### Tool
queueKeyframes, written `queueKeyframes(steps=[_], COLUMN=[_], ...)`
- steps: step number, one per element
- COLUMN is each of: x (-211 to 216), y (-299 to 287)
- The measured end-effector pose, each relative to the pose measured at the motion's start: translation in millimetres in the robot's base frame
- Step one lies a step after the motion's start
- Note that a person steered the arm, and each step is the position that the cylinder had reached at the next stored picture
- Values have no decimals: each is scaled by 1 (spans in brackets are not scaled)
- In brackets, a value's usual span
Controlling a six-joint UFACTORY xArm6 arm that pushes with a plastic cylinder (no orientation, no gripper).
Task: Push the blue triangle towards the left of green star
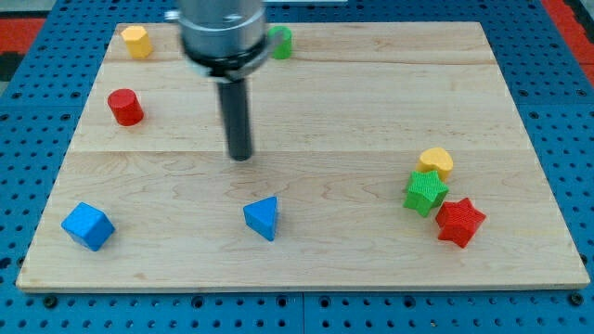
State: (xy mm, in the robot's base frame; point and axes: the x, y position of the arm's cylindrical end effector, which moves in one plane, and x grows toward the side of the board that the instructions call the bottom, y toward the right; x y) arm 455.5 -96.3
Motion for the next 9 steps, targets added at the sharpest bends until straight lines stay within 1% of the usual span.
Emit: queueKeyframes(steps=[1, 2, 3, 4, 5, 6, 7, 8, 9], x=[50, 105, 84, 63, 48, 39, 39, 52, 116], y=[-53, 19, 59, 75, 70, 82, 145, 115, 15])
